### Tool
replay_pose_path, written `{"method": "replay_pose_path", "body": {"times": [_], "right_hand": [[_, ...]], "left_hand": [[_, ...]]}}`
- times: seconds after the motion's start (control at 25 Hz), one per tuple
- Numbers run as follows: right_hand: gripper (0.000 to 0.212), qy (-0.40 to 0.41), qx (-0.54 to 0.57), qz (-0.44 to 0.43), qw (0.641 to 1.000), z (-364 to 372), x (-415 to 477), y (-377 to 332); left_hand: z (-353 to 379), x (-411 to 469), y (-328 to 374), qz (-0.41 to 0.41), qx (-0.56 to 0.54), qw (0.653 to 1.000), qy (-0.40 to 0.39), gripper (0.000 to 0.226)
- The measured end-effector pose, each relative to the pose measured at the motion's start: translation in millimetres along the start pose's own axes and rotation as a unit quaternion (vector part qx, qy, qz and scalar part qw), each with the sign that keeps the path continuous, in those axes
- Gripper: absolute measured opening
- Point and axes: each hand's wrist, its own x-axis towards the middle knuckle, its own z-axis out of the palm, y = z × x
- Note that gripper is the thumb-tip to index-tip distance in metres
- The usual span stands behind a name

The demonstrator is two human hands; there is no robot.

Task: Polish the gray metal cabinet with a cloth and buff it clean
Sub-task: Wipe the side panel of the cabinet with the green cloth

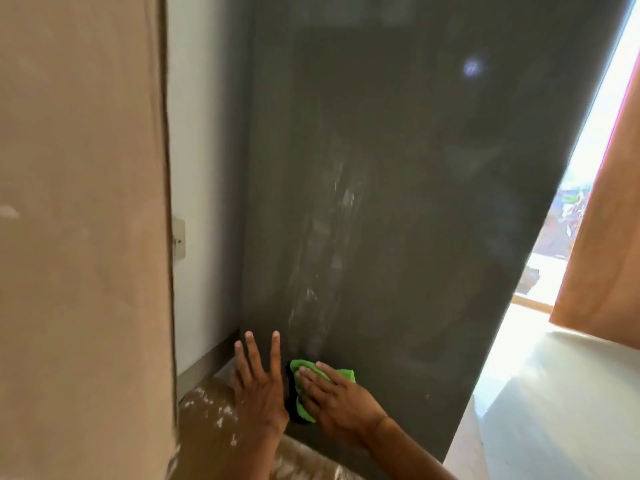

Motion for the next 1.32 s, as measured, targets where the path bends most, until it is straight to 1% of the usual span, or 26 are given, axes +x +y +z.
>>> {"method": "replay_pose_path", "body": {"times": [0.04, 0.08, 0.12, 0.2, 0.32, 0.4, 0.44, 0.52, 0.56, 0.64, 0.76, 0.88, 0.96, 1.0, 1.08, 1.2, 1.24, 1.32], "right_hand": [[0.050, -0.002, -0.025, 0.004, 1.000, -15.7, -0.9, 18.2], [0.049, 0.007, -0.049, 0.009, 0.999, -31.6, -3.1, 40.5], [0.048, 0.028, -0.070, 0.023, 0.997, -50.0, -6.6, 65.9], [0.050, 0.112, -0.077, 0.050, 0.989, -94.7, -13.9, 122.5], [0.057, 0.231, -0.094, 0.107, 0.963, -177.4, -26.8, 218.2], [0.067, 0.279, -0.125, 0.184, 0.934, -233.7, -30.3, 286.1], [0.070, 0.283, -0.129, 0.231, 0.922, -257.4, -30.6, 314.0], [0.069, 0.264, -0.088, 0.319, 0.906, -282.6, -25.0, 345.7], [0.068, 0.261, -0.067, 0.344, 0.899, -281.9, -18.9, 350.1], [0.069, 0.271, -0.057, 0.341, 0.899, -257.8, -1.9, 338.6], [0.074, 0.257, -0.075, 0.263, 0.927, -190.0, 21.6, 277.9], [0.085, 0.194, -0.086, 0.213, 0.954, -139.3, 30.7, 208.5], [0.079, 0.159, -0.111, 0.181, 0.964, -131.4, 25.6, 198.9], [0.075, 0.167, -0.127, 0.168, 0.963, -136.3, 22.8, 209.6], [0.070, 0.217, -0.152, 0.188, 0.946, -157.4, 20.5, 242.9], [0.063, 0.262, -0.105, 0.285, 0.916, -192.9, 20.3, 283.3], [0.063, 0.275, -0.096, 0.303, 0.908, -195.9, 24.5, 284.5], [0.065, 0.290, -0.070, 0.306, 0.904, -184.0, 36.1, 267.4]], "left_hand": [[-16.1, 11.1, 5.5, 0.001, -0.020, 0.999, 0.030, 0.148], [-34.3, 21.4, 13.9, 0.005, -0.050, 0.997, 0.056, 0.141], [-52.2, 32.5, 24.3, 0.012, -0.074, 0.994, 0.084, 0.129], [-86.9, 54.6, 50.9, 0.022, -0.112, 0.985, 0.127, 0.104], [-138.5, 86.4, 94.4, 0.031, -0.176, 0.971, 0.158, 0.087], [-159.8, 102.7, 116.7, 0.041, -0.223, 0.957, 0.179, 0.079], [-164.4, 108.9, 123.7, 0.050, -0.236, 0.953, 0.186, 0.076], [-162.7, 116.3, 127.7, 0.068, -0.238, 0.948, 0.199, 0.073], [-158.7, 118.3, 126.1, 0.072, -0.236, 0.947, 0.205, 0.072], [-145.5, 121.6, 119.5, 0.067, -0.231, 0.946, 0.218, 0.072], [-121.6, 116.6, 108.1, 0.066, -0.222, 0.945, 0.229, 0.071], [-100.4, 107.9, 94.5, 0.077, -0.227, 0.944, 0.228, 0.075], [-96.6, 103.6, 89.3, 0.078, -0.225, 0.947, 0.216, 0.079], [-97.4, 102.1, 89.1, 0.080, -0.224, 0.947, 0.215, 0.078], [-102.1, 100.0, 89.9, 0.078, -0.231, 0.947, 0.208, 0.075], [-97.9, 94.2, 87.4, 0.059, -0.248, 0.948, 0.189, 0.075], [-93.7, 91.7, 84.7, 0.052, -0.249, 0.949, 0.188, 0.076], [-81.5, 84.3, 76.4, 0.040, -0.258, 0.950, 0.171, 0.079]]}}
